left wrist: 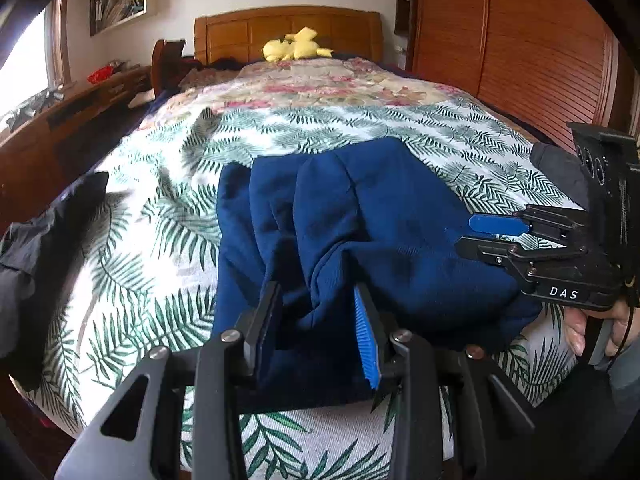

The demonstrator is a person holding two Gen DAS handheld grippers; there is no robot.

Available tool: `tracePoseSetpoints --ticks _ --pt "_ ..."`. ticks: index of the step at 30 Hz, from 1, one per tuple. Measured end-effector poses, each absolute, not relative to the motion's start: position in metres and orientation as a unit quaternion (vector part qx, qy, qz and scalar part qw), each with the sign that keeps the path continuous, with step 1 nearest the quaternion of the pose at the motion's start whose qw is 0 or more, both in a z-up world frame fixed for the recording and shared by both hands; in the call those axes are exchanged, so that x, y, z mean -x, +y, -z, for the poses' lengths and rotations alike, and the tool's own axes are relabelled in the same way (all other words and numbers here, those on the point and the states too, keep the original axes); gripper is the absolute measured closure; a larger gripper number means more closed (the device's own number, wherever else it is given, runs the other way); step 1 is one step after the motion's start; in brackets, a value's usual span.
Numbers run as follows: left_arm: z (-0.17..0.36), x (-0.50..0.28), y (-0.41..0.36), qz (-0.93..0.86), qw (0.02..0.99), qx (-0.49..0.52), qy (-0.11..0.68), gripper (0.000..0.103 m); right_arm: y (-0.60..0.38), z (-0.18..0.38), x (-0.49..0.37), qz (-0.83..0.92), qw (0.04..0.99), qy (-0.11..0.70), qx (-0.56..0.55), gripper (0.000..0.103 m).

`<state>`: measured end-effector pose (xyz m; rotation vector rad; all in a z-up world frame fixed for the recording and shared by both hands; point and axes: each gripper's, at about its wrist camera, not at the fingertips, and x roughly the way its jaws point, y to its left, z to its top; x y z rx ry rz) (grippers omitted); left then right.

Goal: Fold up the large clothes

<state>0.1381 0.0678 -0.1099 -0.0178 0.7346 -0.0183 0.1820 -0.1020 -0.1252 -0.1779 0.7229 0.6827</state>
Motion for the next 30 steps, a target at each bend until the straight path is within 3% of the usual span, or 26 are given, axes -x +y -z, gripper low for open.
tracePoseSetpoints --ticks 2,7,14,20,23,29,30 --pt "0.108 -0.139 0.066 0.015 0.933 0.003 0.359 0.081 -0.104 0.124 -0.183 -0.325 0.877 0.345 0.084 0.06" --pt "0.094 -0.132 0.061 -0.01 0.942 -0.025 0.334 0.091 -0.113 0.12 -0.184 -0.32 0.881 0.339 0.077 0.06" --pt "0.061 -0.108 0.091 -0.032 0.956 -0.006 0.291 0.093 -0.119 0.112 -0.18 -0.346 0.877 0.33 0.053 0.06" --pt "0.095 -0.105 0.125 -0.049 0.942 0.019 0.33 0.093 -0.112 0.108 -0.178 -0.374 0.864 0.335 0.041 0.06" --pt "0.107 -0.105 0.125 -0.043 0.94 0.021 0.339 0.093 -0.103 0.104 -0.194 -0.361 0.869 0.334 0.062 0.056" --pt "0.113 -0.105 0.129 -0.028 0.939 0.032 0.342 0.092 -0.096 0.111 -0.262 -0.349 0.86 0.37 0.051 0.033" --pt "0.114 -0.105 0.129 -0.026 0.938 0.033 0.343 0.092 -0.093 0.117 -0.278 -0.338 0.859 0.38 0.055 0.033"
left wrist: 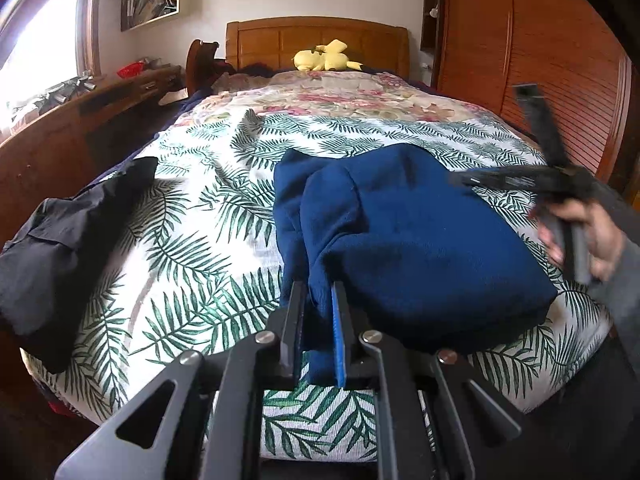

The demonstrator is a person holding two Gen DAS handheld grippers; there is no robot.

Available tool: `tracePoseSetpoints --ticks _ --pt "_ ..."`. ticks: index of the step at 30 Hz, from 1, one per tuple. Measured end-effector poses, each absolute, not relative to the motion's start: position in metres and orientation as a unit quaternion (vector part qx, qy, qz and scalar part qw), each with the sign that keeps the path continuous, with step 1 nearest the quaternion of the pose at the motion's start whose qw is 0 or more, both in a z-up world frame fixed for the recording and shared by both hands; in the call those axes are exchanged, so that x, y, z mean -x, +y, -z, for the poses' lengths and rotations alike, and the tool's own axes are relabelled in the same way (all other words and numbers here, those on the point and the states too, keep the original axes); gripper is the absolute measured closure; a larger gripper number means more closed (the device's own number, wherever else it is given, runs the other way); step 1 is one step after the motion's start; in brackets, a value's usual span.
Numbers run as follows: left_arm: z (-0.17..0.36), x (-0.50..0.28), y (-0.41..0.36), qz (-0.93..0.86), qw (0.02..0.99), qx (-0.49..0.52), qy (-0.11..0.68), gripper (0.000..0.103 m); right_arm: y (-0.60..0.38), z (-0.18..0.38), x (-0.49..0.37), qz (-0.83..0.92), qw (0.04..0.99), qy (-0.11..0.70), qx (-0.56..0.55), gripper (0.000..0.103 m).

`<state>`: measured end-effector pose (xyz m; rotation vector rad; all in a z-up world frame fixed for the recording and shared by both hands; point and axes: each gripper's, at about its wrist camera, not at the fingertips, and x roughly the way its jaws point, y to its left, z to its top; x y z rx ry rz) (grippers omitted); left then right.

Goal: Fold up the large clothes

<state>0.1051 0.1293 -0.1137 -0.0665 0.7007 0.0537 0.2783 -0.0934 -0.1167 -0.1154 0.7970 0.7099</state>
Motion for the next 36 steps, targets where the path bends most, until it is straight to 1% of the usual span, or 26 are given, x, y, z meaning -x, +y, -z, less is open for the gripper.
tracePoseSetpoints --ticks 3,6,10,16,20,27,36 --pt "0.115 -0.106 0.129 -0.023 0.937 0.03 0.348 0.092 -0.093 0.13 -0.315 -0.291 0.871 0.392 0.062 0.033" --pt "0.115 -0.105 0.128 -0.018 0.934 0.031 0.355 0.089 -0.097 0.148 -0.347 -0.272 0.867 0.416 0.04 0.033" --pt "0.107 -0.097 0.131 -0.007 0.929 0.047 0.368 0.082 -0.102 0.17 -0.367 -0.28 0.847 0.451 0.007 0.032" --pt "0.101 -0.07 0.134 -0.015 0.927 0.039 0.373 0.076 -0.098 0.174 -0.367 -0.281 0.85 0.446 0.017 0.031" --pt "0.111 -0.068 0.132 -0.009 0.922 0.046 0.384 0.073 -0.103 0.179 -0.369 -0.289 0.845 0.45 -0.002 0.029" --pt "0.131 -0.087 0.124 -0.007 0.913 0.053 0.405 0.072 -0.103 0.18 -0.37 -0.29 0.845 0.449 -0.004 0.028" --pt "0.139 -0.098 0.12 -0.005 0.909 0.054 0.413 0.071 -0.104 0.181 -0.37 -0.29 0.845 0.449 -0.005 0.028"
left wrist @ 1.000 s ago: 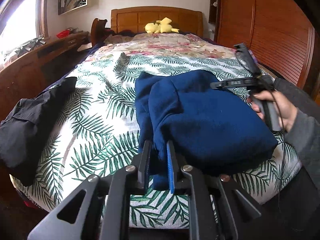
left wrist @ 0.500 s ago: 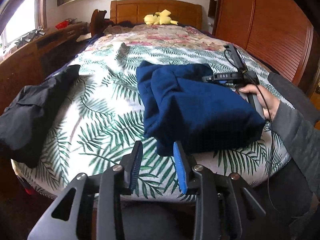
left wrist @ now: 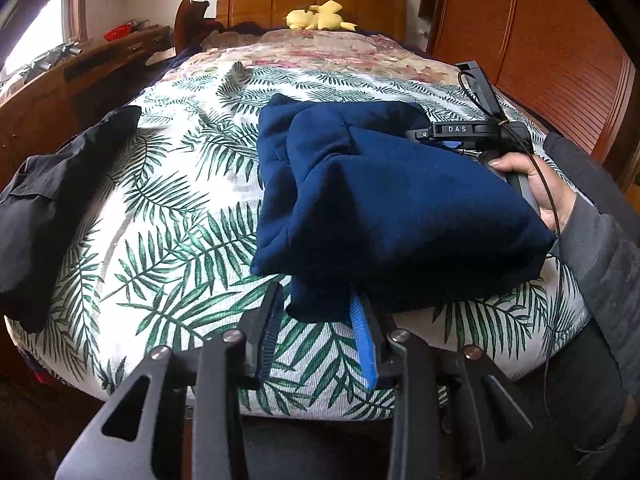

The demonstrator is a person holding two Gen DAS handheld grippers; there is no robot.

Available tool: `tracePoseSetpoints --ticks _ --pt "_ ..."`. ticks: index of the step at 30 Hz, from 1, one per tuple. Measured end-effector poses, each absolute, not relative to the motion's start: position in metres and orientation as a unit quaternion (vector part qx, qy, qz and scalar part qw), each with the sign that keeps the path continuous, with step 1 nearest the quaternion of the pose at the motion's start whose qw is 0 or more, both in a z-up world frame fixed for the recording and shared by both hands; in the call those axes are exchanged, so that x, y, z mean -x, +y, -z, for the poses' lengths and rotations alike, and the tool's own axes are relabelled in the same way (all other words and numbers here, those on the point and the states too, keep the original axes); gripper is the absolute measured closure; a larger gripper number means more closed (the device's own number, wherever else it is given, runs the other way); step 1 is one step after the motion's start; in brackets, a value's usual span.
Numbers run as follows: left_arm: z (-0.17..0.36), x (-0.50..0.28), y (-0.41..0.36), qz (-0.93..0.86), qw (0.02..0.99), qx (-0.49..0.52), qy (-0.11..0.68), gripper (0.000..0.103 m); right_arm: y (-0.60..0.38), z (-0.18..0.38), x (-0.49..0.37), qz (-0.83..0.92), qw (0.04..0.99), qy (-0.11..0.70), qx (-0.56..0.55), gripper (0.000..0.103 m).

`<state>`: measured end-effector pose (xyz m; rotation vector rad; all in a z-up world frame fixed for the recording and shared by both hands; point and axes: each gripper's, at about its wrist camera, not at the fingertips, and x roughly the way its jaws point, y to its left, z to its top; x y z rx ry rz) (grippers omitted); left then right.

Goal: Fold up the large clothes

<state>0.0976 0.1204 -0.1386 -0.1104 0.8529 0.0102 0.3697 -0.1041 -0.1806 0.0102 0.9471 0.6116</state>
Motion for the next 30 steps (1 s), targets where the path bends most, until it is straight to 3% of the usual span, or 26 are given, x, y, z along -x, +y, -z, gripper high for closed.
tracePoseSetpoints --ticks 5,6,7,9,12,20,30 --pt "0.145 -0.102 0.123 -0.005 0.91 0.067 0.409 0.071 -0.104 0.182 -0.372 -0.298 0.84 0.453 -0.016 0.03" --pt "0.146 -0.102 0.123 -0.005 0.912 0.066 0.404 0.071 -0.104 0.182 -0.372 -0.312 0.834 0.455 -0.025 0.044" --pt "0.146 -0.101 0.122 0.001 0.915 0.064 0.397 0.078 -0.104 0.181 -0.373 -0.324 0.829 0.454 -0.032 0.049" --pt "0.143 -0.099 0.121 0.007 0.921 0.064 0.385 0.091 -0.102 0.175 -0.37 -0.34 0.829 0.442 -0.037 0.083" --pt "0.133 -0.094 0.126 0.013 0.929 0.07 0.363 0.095 -0.094 0.157 -0.356 -0.34 0.851 0.401 -0.009 0.095" --pt "0.087 -0.074 0.177 -0.012 0.955 0.073 0.287 0.097 -0.051 0.076 -0.322 -0.354 0.883 0.307 0.03 0.098" --pt "0.027 -0.017 0.343 -0.154 0.963 0.05 0.217 0.097 0.141 0.006 -0.308 -0.411 0.869 0.26 0.09 0.098"
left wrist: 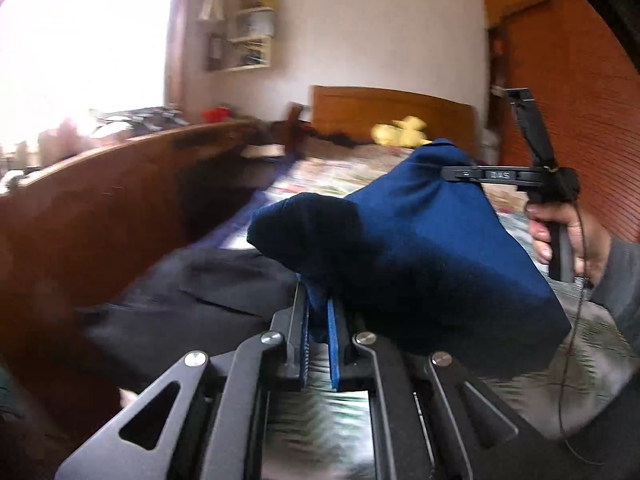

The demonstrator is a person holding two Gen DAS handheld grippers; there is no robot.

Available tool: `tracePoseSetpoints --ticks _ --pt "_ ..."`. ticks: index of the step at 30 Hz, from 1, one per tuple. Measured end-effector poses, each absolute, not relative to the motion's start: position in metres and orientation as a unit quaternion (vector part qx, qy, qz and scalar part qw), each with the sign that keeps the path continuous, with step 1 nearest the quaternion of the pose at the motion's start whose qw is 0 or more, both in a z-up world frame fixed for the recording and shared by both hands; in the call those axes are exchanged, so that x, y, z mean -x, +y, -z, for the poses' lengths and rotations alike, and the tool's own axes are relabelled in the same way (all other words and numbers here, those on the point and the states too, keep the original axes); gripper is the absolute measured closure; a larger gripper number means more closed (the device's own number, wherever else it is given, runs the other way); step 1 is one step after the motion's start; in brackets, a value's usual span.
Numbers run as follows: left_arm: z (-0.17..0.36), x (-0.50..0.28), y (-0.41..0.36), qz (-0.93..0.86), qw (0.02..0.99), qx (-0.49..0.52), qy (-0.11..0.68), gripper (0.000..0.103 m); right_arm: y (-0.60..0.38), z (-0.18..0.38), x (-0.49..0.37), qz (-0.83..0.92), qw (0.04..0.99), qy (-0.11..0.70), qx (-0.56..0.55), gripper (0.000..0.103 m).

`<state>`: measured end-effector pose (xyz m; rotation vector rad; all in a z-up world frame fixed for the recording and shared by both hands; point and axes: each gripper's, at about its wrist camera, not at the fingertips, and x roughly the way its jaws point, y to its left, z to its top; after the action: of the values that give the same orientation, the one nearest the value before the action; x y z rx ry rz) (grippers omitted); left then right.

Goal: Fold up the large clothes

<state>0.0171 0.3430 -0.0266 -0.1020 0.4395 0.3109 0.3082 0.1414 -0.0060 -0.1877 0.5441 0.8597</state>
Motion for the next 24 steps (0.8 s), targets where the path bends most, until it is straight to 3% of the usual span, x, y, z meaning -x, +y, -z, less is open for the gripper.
tracePoseSetpoints --ticks 8,14,19,24 --pt "0.017 0.012 0.467 -0.279 0.933 0.038 0.224 0.097 0.32 -0.012 -0.289 -0.461 0.85 0.237 0.097 0.098" --pt "0.051 0.014 0.514 -0.325 0.905 0.05 0.27 0.097 0.401 0.037 -0.286 -0.472 0.824 0.298 0.096 0.097" --pt "0.075 0.019 0.517 -0.336 0.894 0.072 0.286 0.095 0.405 0.092 -0.283 -0.446 0.812 0.35 0.139 0.092" --pt "0.071 0.036 0.501 -0.346 0.892 0.078 0.281 0.091 0.365 0.089 -0.274 -0.44 0.815 0.347 0.151 0.086"
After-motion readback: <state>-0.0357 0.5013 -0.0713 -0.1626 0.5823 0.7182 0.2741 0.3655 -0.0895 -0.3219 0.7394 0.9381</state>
